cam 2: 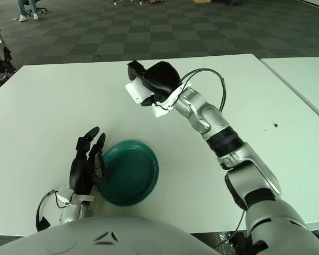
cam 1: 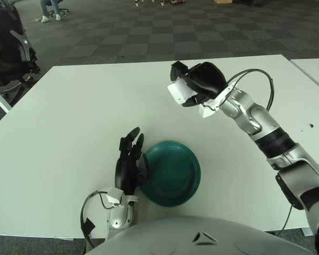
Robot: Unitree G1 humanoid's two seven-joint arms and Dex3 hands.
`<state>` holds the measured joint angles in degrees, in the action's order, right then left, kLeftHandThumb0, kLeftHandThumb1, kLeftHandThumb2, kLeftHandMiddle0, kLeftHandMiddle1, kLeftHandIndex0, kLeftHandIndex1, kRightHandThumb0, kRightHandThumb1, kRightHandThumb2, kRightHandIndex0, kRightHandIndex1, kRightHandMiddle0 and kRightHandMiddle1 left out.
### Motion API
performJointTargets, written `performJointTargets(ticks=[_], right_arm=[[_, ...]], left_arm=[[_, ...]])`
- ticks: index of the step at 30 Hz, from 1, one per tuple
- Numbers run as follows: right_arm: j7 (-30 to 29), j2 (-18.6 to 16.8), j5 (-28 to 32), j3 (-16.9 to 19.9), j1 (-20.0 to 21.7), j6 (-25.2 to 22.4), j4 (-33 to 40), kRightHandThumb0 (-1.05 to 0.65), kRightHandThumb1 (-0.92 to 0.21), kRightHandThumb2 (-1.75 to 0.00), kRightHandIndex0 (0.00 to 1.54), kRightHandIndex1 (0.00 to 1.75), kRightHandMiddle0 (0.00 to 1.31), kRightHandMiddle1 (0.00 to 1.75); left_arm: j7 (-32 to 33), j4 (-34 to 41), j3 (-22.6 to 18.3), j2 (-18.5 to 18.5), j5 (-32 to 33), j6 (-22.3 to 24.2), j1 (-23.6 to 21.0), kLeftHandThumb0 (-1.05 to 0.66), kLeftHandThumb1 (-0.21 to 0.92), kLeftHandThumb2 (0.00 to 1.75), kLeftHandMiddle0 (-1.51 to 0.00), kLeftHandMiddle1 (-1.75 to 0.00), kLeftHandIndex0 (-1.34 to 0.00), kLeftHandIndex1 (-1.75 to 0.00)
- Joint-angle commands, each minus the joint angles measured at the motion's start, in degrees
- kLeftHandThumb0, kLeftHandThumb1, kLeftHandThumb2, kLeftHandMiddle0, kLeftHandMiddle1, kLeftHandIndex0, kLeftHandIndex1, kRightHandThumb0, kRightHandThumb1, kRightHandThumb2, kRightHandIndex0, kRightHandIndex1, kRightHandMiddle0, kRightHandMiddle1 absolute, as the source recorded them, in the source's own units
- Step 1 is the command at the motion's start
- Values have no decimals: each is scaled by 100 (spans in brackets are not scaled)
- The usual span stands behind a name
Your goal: Put the charger into the plate.
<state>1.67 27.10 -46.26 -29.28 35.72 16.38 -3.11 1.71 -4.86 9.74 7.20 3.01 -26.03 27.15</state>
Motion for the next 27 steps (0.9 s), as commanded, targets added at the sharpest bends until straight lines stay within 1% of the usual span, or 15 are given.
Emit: performJointTargets(ticks=[1, 3, 6, 8, 9, 11, 13, 16, 17, 21, 24, 26, 27], right_arm=[[768, -93, -48, -141, -320, -167, 944, -45, -42, -119, 109, 175, 53, 175], [1121, -136, -63, -206, -506, -258, 1394, -45, -43, -118, 111, 175, 53, 175], [1541, -97, -3, -170, -708, -360, 1863, -44, -44, -117, 112, 175, 52, 175], [1817, -16, 38, -138, -793, -366, 2076, -44, -44, -116, 113, 175, 52, 175], [1935, 30, 58, -118, -826, -350, 2151, -44, -43, -117, 112, 175, 52, 175], [2174, 192, 132, -85, -878, -198, 2255, -45, -41, -120, 112, 175, 54, 175], [2263, 374, 207, -55, -1008, 71, 2328, -46, -39, -123, 112, 175, 56, 175], [2314, 495, 288, -38, -1250, 334, 2512, -47, -37, -125, 111, 175, 57, 175], [2246, 572, 289, -79, -1486, 497, 2620, -47, -37, -125, 111, 175, 57, 175], [2055, 717, 186, -167, -2132, 894, 2857, -45, -40, -121, 107, 175, 55, 175], [2245, 634, 297, -227, -2172, 984, 2921, -44, -44, -116, 104, 175, 52, 175], [2191, 531, 114, -306, -2244, 1089, 2825, -44, -45, -114, 102, 175, 51, 175], [2066, 445, -123, -401, -2256, 1191, 2714, -44, -46, -113, 102, 175, 50, 175]], left_arm=[[73, -1102, -132, 329, 130, 153, -516, -86, 92, 91, -47, -3, 0, -90], [84, -1098, -127, 342, 126, 151, -515, -86, 92, 91, -48, -3, -1, -91], [56, -1088, -129, 355, 174, 176, -508, -87, 92, 91, -49, -4, 0, -89], [-3, -1079, -138, 361, 258, 208, -499, -88, 92, 91, -47, -3, 0, -84], [-28, -1077, -139, 369, 294, 220, -495, -89, 92, 90, -44, -2, 0, -79], [-119, -1072, -146, 381, 407, 213, -482, -89, 92, 90, -41, -1, 0, -73], [-265, -1018, -137, 388, 560, 154, -443, -90, 92, 89, -39, -1, 0, -68], [-422, -821, -109, 376, 735, 146, -367, -92, 92, 88, -37, -1, 0, -64], [-477, -634, -82, 356, 809, 199, -316, -92, 92, 88, -37, -1, 0, -64], [-552, -225, 9, 344, 934, 350, -202, -93, 92, 87, -42, -4, 0, -63], [-652, -207, 11, 362, 1099, 410, -194, -94, 92, 86, -45, -6, 0, -66], [-676, -179, 24, 367, 1159, 483, -185, -94, 92, 85, -47, -7, 0, -68], [-663, -139, 44, 361, 1140, 512, -173, -94, 92, 85, -47, -7, 0, -69]])
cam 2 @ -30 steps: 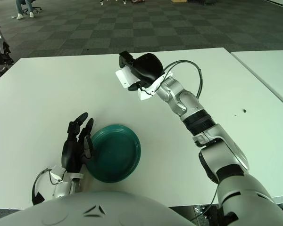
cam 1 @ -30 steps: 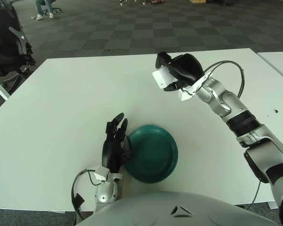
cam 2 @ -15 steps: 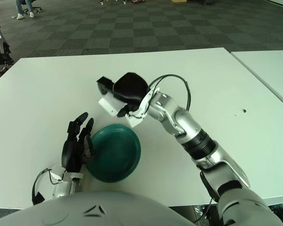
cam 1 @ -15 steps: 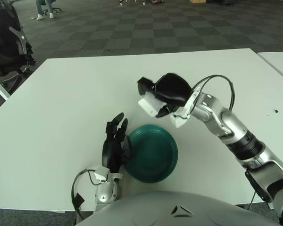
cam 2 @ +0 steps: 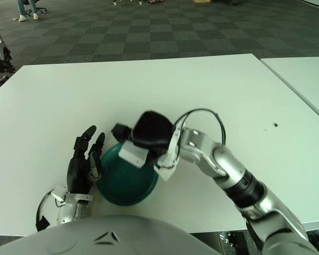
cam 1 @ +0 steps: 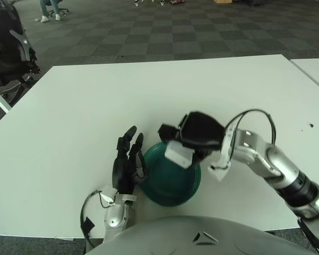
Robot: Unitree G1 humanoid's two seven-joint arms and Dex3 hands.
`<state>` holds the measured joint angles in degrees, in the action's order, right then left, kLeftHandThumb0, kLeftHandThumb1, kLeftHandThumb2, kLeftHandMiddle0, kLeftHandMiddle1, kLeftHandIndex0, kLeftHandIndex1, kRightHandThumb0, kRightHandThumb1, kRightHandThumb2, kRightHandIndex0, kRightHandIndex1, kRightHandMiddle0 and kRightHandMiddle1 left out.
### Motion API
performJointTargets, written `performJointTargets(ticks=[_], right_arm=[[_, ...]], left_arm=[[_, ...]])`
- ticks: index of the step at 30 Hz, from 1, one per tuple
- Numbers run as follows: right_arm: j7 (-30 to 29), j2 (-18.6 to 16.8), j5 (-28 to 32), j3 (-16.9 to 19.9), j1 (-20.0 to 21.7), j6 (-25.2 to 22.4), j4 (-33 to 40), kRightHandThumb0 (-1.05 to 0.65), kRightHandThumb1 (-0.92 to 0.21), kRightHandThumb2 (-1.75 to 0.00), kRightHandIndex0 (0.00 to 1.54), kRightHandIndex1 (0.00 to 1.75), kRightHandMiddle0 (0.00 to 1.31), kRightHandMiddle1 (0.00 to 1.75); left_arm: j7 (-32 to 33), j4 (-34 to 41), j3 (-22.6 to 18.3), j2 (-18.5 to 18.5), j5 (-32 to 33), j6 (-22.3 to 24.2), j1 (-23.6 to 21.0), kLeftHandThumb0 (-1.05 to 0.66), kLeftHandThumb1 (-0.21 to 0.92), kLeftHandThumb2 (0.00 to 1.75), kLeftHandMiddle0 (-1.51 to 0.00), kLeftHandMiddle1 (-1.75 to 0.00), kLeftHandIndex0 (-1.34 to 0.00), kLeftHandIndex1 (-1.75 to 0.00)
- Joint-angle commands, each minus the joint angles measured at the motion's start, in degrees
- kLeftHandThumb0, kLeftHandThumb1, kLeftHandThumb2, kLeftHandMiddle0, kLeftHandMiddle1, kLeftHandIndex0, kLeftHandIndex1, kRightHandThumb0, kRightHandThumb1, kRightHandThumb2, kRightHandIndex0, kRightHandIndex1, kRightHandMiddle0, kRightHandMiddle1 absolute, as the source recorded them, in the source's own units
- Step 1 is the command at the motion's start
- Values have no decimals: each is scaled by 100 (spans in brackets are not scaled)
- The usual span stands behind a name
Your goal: Put the charger into the plate.
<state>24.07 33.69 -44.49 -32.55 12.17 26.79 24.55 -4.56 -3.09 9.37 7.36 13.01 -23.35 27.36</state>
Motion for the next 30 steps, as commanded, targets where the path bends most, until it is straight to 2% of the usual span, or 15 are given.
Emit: performJointTargets(ticks=[1, 2, 6, 11, 13, 15, 17, 22, 30], right_arm=[[-260, -278, -467, -136, 92, 225, -129, -43, -47, -112, 102, 175, 50, 175], [-311, -321, -571, -163, 89, 276, -176, -43, -47, -112, 102, 175, 49, 175], [-1140, -592, -1384, -476, -28, 562, -715, -43, -49, -109, 101, 175, 48, 175], [-2149, -713, -1623, -506, -336, 827, -1134, -42, -53, -105, 98, 175, 45, 175], [-2051, -676, -1174, -327, -441, 858, -991, -42, -53, -104, 96, 175, 45, 175], [-1483, -516, -536, -75, -552, 641, -444, -42, -53, -105, 95, 175, 45, 175], [-1110, -448, -306, 46, -609, 480, -169, -42, -51, -107, 96, 175, 46, 175], [-541, -576, -580, 13, -668, 89, -81, -43, -47, -113, 103, 175, 50, 175], [-135, -780, -986, -119, -558, -190, -148, -45, -43, -118, 108, 175, 53, 175]], left_arm=[[-25, -288, 94, 340, 126, 263, -185, -94, 92, 85, -48, -7, 0, -69], [-18, -269, 102, 336, 115, 274, -179, -94, 92, 85, -48, -8, 0, -69], [79, -70, 201, 299, -93, 305, -129, -93, 92, 85, -49, -8, 0, -68], [560, 102, 290, 314, -759, 318, -75, -91, 92, 91, -52, -9, 0, -74], [905, 147, 340, 297, -1248, 401, -79, -89, 92, 94, -53, -9, -1, -79], [1113, 210, 402, 278, -1525, 560, -83, -89, 92, 96, -53, -9, -2, -81], [1192, 255, 443, 277, -1600, 668, -84, -88, 92, 98, -53, -8, -3, -83], [1282, 299, 526, 282, -1589, 827, -108, -88, 92, 101, -52, -7, -3, -84], [1062, 221, 520, 201, -1217, 834, -211, -86, 92, 102, -53, -6, -4, -85]])
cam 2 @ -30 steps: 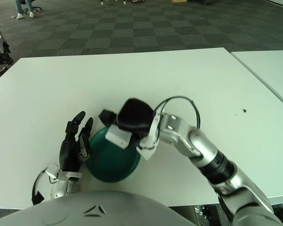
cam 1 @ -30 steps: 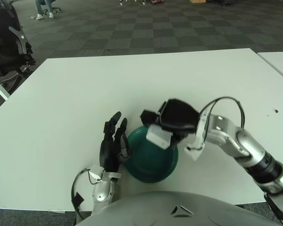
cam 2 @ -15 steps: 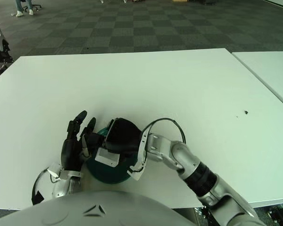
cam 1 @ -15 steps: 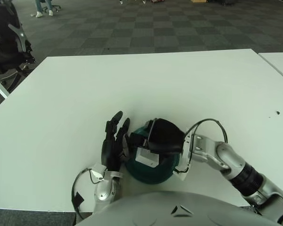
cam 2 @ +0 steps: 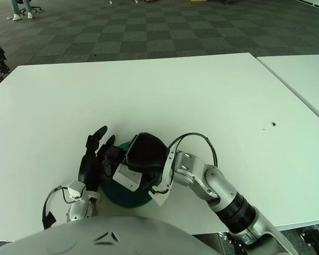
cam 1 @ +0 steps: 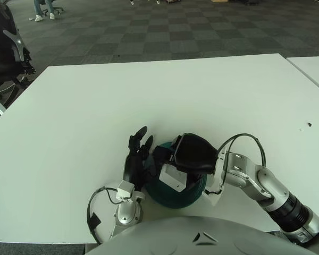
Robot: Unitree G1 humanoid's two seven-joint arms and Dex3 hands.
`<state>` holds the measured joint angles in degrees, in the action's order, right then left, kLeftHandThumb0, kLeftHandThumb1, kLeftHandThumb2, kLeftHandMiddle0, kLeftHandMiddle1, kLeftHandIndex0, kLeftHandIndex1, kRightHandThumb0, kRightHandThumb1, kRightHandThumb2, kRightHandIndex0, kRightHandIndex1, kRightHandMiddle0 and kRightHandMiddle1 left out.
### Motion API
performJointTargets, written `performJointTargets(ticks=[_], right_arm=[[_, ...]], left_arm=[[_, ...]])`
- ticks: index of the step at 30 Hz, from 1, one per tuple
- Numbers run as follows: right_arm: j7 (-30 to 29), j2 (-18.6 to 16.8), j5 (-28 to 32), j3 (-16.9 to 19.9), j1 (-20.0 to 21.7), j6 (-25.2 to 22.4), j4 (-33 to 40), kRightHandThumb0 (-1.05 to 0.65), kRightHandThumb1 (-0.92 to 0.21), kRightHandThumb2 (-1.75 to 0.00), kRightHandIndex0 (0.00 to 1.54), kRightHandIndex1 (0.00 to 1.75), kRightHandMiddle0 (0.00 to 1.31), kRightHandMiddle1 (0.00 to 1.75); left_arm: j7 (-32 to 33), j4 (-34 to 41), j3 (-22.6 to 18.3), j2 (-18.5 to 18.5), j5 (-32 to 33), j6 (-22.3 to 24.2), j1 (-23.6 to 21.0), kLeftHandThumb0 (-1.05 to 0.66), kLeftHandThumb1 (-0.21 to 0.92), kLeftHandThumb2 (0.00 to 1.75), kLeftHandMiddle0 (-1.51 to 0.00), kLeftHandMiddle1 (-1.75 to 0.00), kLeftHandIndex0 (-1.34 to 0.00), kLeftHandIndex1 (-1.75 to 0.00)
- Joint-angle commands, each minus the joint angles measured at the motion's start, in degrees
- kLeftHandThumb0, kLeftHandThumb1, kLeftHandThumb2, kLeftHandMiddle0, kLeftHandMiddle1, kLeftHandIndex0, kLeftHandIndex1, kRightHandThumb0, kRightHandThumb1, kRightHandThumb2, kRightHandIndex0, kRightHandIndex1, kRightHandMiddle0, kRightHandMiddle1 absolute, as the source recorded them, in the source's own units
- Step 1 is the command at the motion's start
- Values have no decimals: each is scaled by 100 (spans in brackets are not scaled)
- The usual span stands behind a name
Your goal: Put the charger into the plate.
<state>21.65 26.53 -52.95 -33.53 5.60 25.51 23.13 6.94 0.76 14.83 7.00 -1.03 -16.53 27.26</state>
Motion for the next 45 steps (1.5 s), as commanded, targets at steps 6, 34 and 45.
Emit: performJointTargets(ticks=[6, 34, 45], right_arm=[[-21, -76, -318, -11, 121, 53, -67, -42, -54, -103, 99, 175, 44, 175], [-735, 87, -1024, 72, 162, 358, -510, -103, -92, -87, 19, 158, 9, 138], [-443, 127, -1106, 146, 173, 202, -289, -105, -92, -90, 16, 169, 6, 132]], left_arm=[[-394, -236, -42, 239, 677, 126, -309, -83, 92, 99, -55, -6, -7, -87], [-1326, -1137, -363, 400, 2114, -660, -376, -82, 92, 94, -48, -1, 0, -72], [-1271, -1097, -421, 299, 1865, -844, -376, -85, 92, 92, -48, -1, 0, -68]])
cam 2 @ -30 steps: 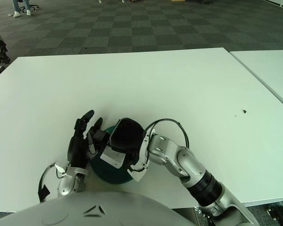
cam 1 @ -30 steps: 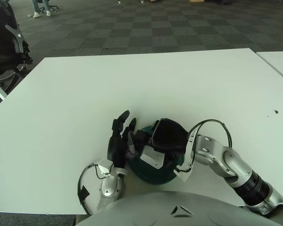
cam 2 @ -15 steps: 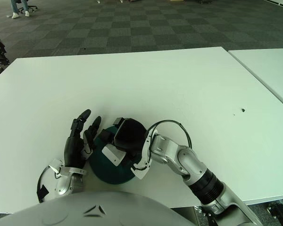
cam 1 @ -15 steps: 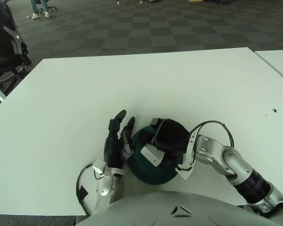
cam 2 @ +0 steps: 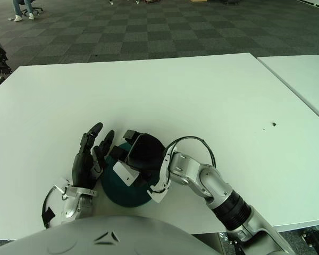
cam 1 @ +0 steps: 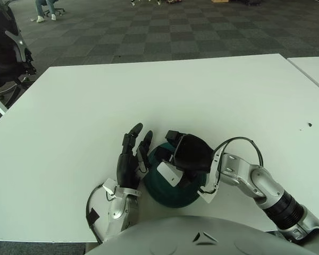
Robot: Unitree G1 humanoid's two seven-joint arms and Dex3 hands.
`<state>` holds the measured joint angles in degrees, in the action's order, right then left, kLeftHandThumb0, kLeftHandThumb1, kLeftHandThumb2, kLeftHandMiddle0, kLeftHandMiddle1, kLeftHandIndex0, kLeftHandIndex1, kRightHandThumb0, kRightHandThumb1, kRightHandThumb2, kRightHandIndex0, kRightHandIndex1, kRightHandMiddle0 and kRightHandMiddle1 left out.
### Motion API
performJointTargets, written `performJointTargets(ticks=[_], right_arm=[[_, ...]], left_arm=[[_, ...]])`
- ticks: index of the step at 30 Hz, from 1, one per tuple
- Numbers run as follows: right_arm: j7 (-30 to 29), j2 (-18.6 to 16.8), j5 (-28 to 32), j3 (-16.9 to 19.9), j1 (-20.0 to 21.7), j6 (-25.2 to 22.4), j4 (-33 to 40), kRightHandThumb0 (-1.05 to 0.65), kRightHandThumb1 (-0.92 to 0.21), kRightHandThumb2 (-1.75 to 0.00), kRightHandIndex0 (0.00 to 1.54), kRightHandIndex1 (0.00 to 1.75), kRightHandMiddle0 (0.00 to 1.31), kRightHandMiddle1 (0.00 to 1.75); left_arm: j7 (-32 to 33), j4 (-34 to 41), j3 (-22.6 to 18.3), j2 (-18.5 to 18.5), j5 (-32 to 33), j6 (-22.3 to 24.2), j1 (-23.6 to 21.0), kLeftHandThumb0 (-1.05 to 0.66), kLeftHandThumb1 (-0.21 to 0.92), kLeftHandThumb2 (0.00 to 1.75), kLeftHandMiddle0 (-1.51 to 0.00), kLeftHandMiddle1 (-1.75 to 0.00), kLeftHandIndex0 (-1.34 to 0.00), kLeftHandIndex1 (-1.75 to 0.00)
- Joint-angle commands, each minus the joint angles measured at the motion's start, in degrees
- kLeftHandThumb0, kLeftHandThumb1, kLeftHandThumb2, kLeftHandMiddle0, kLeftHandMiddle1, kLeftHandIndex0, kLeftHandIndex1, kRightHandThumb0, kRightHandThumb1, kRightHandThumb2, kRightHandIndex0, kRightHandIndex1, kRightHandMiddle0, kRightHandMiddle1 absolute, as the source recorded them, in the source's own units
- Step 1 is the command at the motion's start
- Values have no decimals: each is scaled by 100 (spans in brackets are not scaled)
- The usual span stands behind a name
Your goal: Put the charger into the plate.
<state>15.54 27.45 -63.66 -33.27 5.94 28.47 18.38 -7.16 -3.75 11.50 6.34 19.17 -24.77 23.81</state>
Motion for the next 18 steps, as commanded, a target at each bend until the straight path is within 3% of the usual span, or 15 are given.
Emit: performJointTargets(ticks=[1, 7, 11, 13, 15, 16, 18], right_arm=[[216, 41, -32, 135, 147, -108, 222, -105, -92, -90, 17, 171, 7, 131], [403, 5, -6, 162, 193, -170, 295, -105, -92, -93, 17, 174, 8, 136], [436, -115, 17, 188, 148, -305, 308, -105, -92, -95, 14, 175, 9, 142], [394, -208, 57, 238, -6, -457, 393, -105, -92, -96, 10, 174, 7, 144], [386, -248, 77, 261, -149, -560, 481, -105, -92, -97, 8, 134, 3, 129], [410, -243, 77, 266, -219, -600, 532, -105, -92, -97, 8, 128, 3, 127], [445, -225, 85, 271, -295, -639, 591, -105, -92, -99, 9, 102, 1, 98]], left_arm=[[168, -610, -85, 339, -226, -37, -9, -85, 92, 92, -48, 0, 0, -67], [307, -576, -87, 336, -495, -138, 10, -86, 92, 92, -43, 0, 0, -62], [666, -214, 59, 391, -1028, -339, 102, -87, 92, 94, -36, 0, 0, -56], [883, 211, 204, 424, -1314, -181, 116, -87, 92, 94, -32, 0, 0, -53], [1033, 497, 303, 435, -1484, -58, 112, -87, 92, 95, -25, 0, 0, -47], [1079, 541, 326, 437, -1528, -46, 61, -87, 92, 95, -24, 0, 0, -46], [1175, 509, 344, 421, -1663, -162, -18, -86, 92, 96, -19, 0, 0, -42]])
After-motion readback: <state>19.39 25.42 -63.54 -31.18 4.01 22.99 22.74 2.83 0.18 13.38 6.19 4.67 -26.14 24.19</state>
